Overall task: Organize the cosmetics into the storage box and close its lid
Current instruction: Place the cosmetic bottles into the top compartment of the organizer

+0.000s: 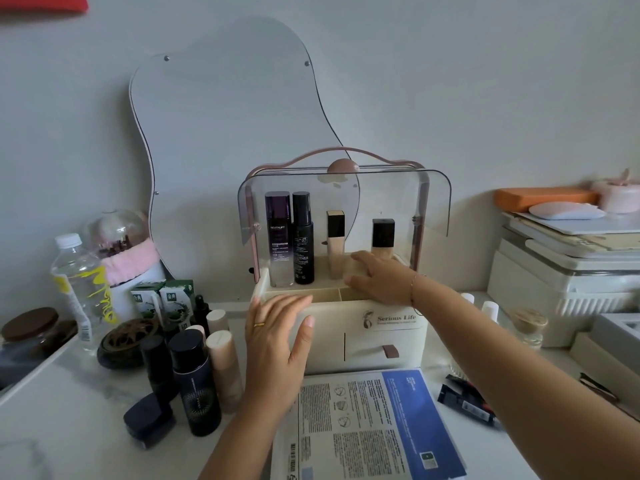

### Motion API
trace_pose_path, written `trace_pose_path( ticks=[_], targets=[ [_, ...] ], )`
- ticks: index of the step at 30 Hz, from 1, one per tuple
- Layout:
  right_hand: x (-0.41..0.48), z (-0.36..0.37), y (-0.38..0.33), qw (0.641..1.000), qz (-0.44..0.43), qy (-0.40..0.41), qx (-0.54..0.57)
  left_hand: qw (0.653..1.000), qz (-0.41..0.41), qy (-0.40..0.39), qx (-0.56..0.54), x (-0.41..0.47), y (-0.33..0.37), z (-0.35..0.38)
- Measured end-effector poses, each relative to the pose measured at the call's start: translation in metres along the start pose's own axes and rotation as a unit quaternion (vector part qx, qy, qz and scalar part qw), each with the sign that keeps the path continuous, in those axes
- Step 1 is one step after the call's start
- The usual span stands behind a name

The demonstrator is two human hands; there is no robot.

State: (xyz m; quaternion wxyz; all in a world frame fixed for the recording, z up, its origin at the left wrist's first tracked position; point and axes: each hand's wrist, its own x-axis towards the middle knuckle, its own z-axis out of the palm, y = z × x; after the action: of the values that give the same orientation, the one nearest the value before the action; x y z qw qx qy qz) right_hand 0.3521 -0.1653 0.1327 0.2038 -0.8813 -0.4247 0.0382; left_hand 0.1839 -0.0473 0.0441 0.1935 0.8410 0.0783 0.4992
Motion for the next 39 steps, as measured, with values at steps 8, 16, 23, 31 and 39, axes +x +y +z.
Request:
trace_pose_path(
  ticks=[8,16,23,31,39],
  targets=[
    [0.026,0.016,-0.035,1.0,0.001,-0.007,-0.008,1.0,-0.001,0.0,-0.002,0.0,0.002,-0.001],
    [0.027,0.019,-0.026,0.997,0.049,0.023,0.062,1.0,0.0,-0.002,-0.001,0.0,0.0,-0.002],
    [0.02,0.015,-0.02,0.997,0.061,0.03,0.033,1.0,0.0,-0.003,0.002,0.0,0.001,-0.001],
    [0.019,0.013,-0.021,0.998,0.05,0.037,-0.006,1.0,0.001,-0.002,0.001,0.0,0.001,-0.003],
    [0.013,0.009,-0.021,0.998,0.062,0.018,0.001,1.0,0.002,0.001,0.002,0.0,0.002,-0.003]
  ],
)
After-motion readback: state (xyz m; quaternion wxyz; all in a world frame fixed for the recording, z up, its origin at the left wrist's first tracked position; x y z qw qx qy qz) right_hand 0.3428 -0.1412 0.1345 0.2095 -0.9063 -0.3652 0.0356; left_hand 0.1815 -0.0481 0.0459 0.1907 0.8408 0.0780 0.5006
